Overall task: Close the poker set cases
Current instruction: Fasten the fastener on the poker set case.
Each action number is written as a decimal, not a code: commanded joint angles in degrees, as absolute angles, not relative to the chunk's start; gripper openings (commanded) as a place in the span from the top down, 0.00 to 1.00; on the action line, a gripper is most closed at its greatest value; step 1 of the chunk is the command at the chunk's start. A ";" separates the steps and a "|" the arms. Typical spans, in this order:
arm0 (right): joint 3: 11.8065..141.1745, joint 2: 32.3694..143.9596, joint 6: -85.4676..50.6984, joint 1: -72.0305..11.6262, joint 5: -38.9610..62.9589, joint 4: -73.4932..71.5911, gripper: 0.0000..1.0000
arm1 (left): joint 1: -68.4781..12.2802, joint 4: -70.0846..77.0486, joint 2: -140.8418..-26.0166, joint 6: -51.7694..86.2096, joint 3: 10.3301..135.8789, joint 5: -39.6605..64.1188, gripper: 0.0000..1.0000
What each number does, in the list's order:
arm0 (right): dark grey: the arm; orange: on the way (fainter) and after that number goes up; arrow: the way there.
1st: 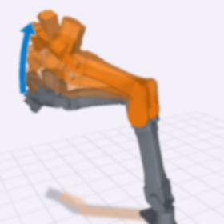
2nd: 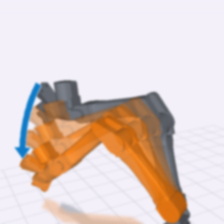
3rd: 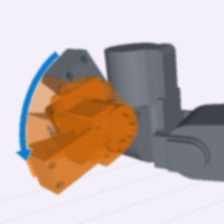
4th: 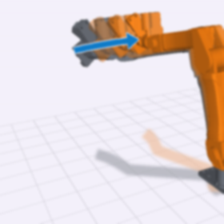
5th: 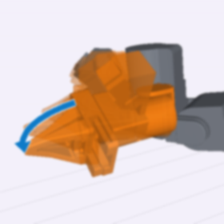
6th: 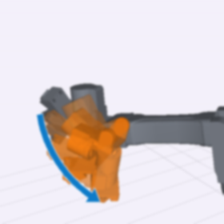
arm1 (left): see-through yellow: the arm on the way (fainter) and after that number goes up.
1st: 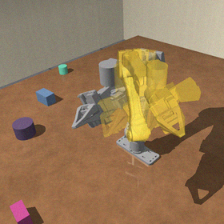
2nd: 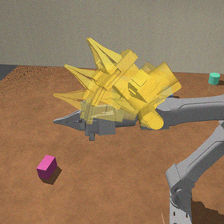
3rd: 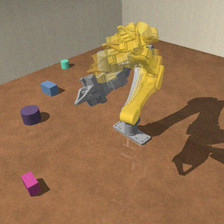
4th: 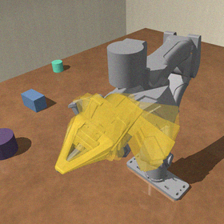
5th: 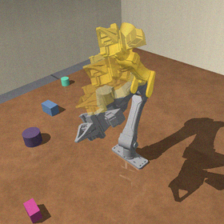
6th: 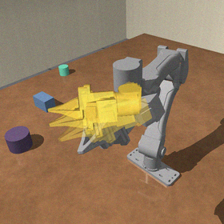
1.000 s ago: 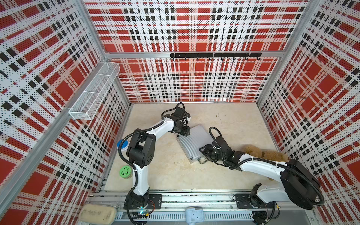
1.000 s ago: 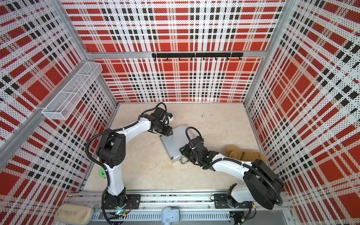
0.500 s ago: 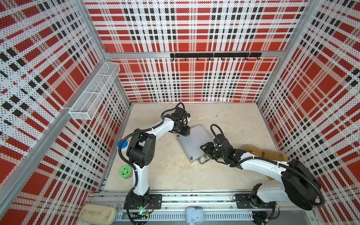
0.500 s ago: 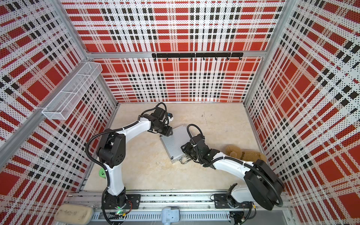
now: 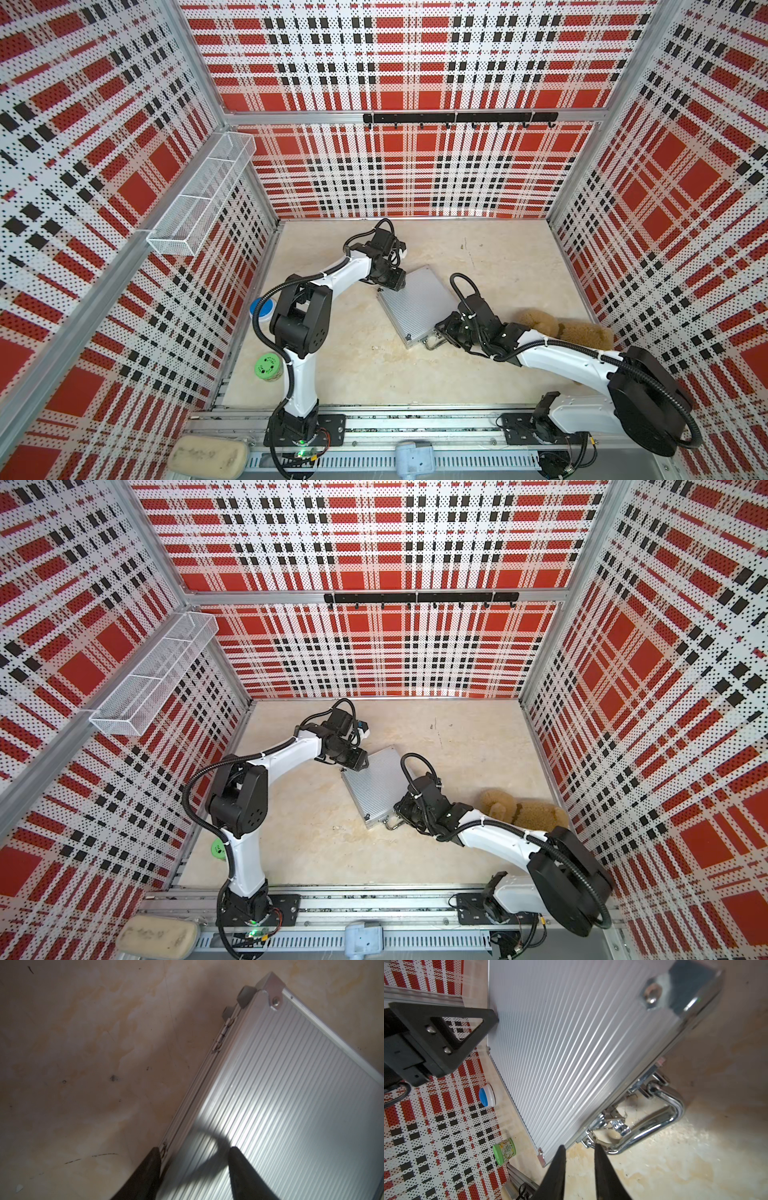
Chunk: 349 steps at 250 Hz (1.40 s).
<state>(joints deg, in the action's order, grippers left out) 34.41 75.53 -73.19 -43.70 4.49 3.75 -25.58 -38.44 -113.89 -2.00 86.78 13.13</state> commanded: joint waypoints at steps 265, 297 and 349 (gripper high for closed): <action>34.16 83.30 -75.83 -43.33 4.61 1.12 0.87 | -25.28 -41.92 -115.61 -3.08 86.23 13.94 0.46; 34.50 84.87 -76.10 -43.24 4.14 -0.04 0.87 | -25.24 -42.06 -115.59 -3.16 86.16 14.05 0.46; 34.71 86.48 -76.74 -43.24 3.19 -1.54 0.89 | -25.22 -42.14 -115.57 -3.36 85.96 14.24 0.47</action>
<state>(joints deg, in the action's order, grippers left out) 33.89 84.36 -75.48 -43.38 5.08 2.68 -25.19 -38.61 -113.89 -2.48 86.78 13.30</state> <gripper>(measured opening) 0.117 0.533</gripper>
